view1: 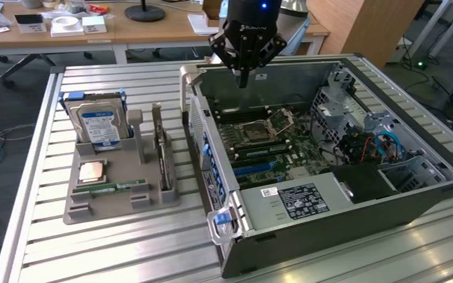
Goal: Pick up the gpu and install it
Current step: 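Reach for the gpu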
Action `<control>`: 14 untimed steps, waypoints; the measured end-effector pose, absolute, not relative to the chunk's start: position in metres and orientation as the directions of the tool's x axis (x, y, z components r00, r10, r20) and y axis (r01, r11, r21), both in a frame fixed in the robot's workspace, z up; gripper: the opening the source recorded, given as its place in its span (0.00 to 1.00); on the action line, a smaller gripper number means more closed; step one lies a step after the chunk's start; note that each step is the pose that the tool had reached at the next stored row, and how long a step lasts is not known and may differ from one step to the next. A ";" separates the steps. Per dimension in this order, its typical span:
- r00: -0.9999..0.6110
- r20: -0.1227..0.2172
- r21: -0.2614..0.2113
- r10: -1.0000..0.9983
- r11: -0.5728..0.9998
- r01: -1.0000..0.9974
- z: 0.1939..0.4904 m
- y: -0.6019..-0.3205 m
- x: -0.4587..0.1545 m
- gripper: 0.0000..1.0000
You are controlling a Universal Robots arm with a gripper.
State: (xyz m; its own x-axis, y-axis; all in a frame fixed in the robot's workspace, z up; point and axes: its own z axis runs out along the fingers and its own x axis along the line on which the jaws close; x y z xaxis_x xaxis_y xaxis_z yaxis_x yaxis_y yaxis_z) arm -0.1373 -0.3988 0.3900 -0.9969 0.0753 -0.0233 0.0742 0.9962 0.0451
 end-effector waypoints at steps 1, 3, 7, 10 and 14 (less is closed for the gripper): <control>-0.997 -0.023 0.045 0.075 0.996 0.074 0.390 -0.399 -0.138 0.11; -0.997 -0.023 0.045 0.075 0.996 0.074 0.390 -0.399 -0.139 0.11; -0.997 -0.023 0.045 0.075 0.996 0.074 0.390 -0.399 -0.141 0.11; -0.997 -0.023 0.045 0.075 0.996 0.074 0.389 -0.399 -0.143 0.11; -0.997 -0.023 0.045 0.075 0.996 0.074 0.389 -0.399 -0.145 0.11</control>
